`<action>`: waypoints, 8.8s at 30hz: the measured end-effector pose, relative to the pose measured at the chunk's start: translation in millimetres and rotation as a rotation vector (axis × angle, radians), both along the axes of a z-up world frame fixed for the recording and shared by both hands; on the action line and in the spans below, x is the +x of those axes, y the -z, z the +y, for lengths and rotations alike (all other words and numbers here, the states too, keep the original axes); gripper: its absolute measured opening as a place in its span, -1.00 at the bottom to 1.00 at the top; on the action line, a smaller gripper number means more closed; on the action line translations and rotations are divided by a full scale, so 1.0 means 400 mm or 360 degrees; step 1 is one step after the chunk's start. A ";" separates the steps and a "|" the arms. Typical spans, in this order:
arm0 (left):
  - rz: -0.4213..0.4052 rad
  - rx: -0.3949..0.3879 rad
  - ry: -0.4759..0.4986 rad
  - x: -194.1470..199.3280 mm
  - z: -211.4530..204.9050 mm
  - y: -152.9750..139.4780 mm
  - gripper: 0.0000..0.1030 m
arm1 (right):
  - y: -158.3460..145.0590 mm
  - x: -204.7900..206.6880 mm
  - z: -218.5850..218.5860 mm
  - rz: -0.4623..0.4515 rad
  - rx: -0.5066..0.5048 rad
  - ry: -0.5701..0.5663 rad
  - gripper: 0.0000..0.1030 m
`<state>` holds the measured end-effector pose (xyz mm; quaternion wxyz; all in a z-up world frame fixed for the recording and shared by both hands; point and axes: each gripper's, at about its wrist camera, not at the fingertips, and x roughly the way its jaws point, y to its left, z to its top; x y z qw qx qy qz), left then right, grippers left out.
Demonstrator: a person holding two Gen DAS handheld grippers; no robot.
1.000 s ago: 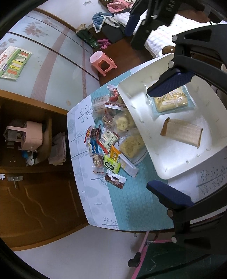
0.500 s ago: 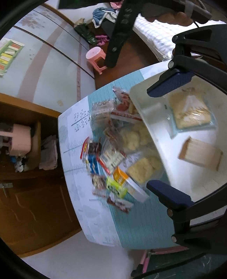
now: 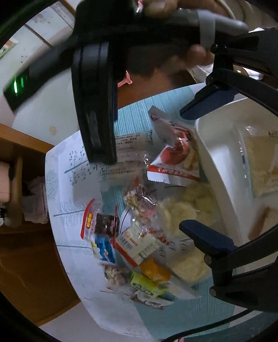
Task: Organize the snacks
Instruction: 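Grasp the red sausage pack with the left tool while the right tool grasps a clear printed bag, then carry both packs over the white tray and release them inside, then move both tools back toward the snack pile, then grasp the chocolate bar with the left tool while the right tool grasps the red-lidded snack pack, then lower the chocolate bar and red-lidded snack pack into the white tray, open both tools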
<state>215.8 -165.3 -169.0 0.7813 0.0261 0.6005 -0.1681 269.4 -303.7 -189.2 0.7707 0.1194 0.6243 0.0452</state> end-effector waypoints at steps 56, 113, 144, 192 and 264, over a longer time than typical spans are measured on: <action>-0.0475 -0.0036 -0.0286 -0.116 0.127 -0.313 -0.16 | -0.165 -0.035 -0.096 -0.0269 0.0510 0.0015 -0.06; -0.0250 0.0076 -0.0299 -0.562 0.483 -0.314 0.95 | -0.351 -0.733 0.338 -0.0466 -0.0033 -0.0336 0.72; -0.0590 0.0142 -0.0196 -0.491 0.524 -0.470 0.96 | -0.469 -0.706 0.391 -0.0752 -0.0167 -0.0249 0.72; 0.0198 0.0278 -0.0271 0.312 0.596 0.180 0.41 | 0.113 0.161 0.330 0.0102 0.0015 -0.0157 0.14; -0.0095 0.0309 0.0020 -0.440 0.369 -0.181 -0.37 | -0.223 -0.690 0.338 -0.0240 0.0028 -0.0216 -0.16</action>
